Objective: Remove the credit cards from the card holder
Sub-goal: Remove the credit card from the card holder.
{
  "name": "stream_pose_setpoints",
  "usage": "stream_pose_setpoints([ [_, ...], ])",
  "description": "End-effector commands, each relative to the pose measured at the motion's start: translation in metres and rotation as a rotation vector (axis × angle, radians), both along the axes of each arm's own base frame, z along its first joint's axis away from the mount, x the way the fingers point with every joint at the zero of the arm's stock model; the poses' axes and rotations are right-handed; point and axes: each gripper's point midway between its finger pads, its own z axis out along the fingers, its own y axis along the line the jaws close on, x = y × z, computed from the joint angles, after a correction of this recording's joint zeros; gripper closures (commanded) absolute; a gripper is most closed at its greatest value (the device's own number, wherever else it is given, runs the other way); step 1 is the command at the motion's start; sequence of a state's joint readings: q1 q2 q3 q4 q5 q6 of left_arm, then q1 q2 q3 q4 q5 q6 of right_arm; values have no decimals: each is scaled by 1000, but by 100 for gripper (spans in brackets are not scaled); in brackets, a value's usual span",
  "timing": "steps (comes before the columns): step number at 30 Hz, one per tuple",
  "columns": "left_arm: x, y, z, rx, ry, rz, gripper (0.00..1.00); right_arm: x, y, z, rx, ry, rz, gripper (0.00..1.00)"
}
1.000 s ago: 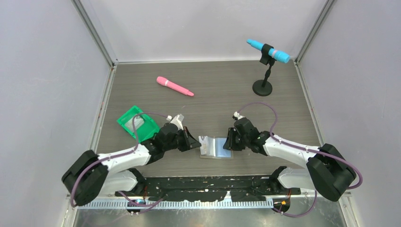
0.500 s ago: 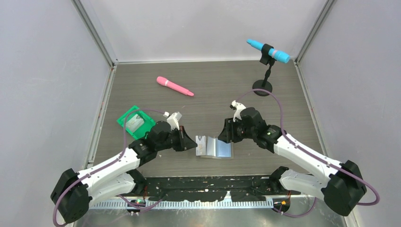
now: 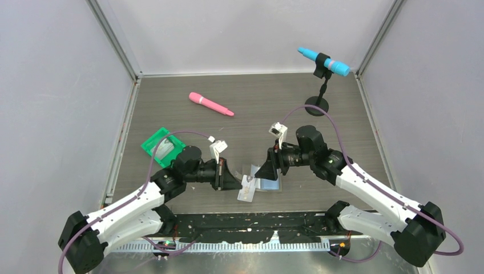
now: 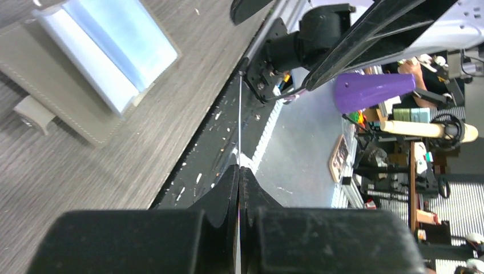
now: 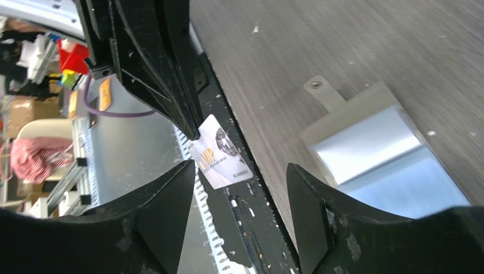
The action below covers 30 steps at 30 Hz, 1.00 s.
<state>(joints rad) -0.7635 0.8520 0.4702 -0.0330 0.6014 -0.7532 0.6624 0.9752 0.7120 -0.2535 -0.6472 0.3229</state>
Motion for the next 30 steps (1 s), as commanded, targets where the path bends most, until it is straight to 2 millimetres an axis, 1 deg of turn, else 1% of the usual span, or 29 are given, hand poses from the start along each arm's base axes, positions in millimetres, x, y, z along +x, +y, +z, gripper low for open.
stream_pose_setpoints([
  [1, -10, -6, 36, -111, -83, -100, 100, -15, 14, 21, 111, -4, 150, 34],
  [4, -11, -6, 39, -130, -87, -103, 100, -20, 17, 18, 133, 22, 187, 37],
  [7, -12, -7, 39, -135, -82, -103, 100, -23, 18, 15, 144, 47, 208, 46],
  [11, -13, -9, 42, -153, -78, -115, 100, -30, 19, 10, 157, 88, 241, 50],
  [13, -13, -9, 44, -158, -79, -118, 100, -32, 19, 7, 161, 93, 246, 55],
  [14, -13, -9, 44, -158, -77, -120, 100, -33, 19, 8, 166, 101, 245, 65],
  [15, -13, -10, 44, -158, -76, -120, 100, -33, 20, 9, 180, 94, 254, 70],
  [16, -13, -10, 44, -158, -75, -120, 100, -34, 21, 11, 191, 104, 255, 80],
  [17, -13, -10, 43, -158, -75, -118, 100, -35, 22, 14, 208, 97, 263, 85],
  [18, -12, -10, 43, -158, -74, -114, 100, -35, 22, 15, 216, 109, 259, 92],
  [19, -11, -10, 43, -156, -73, -105, 100, -34, 22, 15, 220, 107, 251, 93],
  [20, -7, -10, 42, -149, -73, -78, 98, -34, 22, 15, 222, 112, 241, 94],
  [21, -2, -9, 40, -142, -72, -46, 88, -32, 23, 14, 227, 109, 227, 95],
  [22, 4, -7, 39, -134, -70, 3, 74, -32, 23, 15, 237, 134, 209, 95],
  [23, 12, -4, 38, -126, -63, 61, 61, -27, 25, 17, 266, 114, 191, 95],
  [24, 19, 0, 40, -124, -65, 109, 51, -27, 27, 21, 285, 163, 168, 95],
  [25, 24, 4, 43, -126, -73, 146, 37, -22, 29, 27, 313, 146, 151, 95],
  [26, 30, 9, 47, -125, -85, 186, 29, -16, 31, 30, 323, 169, 105, 95],
  [28, 38, 18, 55, -135, -119, 260, 25, -4, 32, 39, 345, 169, 24, 95],
  [30, 44, 24, 61, -156, -135, 318, 23, 5, 32, 50, 389, 174, -41, 95],
])
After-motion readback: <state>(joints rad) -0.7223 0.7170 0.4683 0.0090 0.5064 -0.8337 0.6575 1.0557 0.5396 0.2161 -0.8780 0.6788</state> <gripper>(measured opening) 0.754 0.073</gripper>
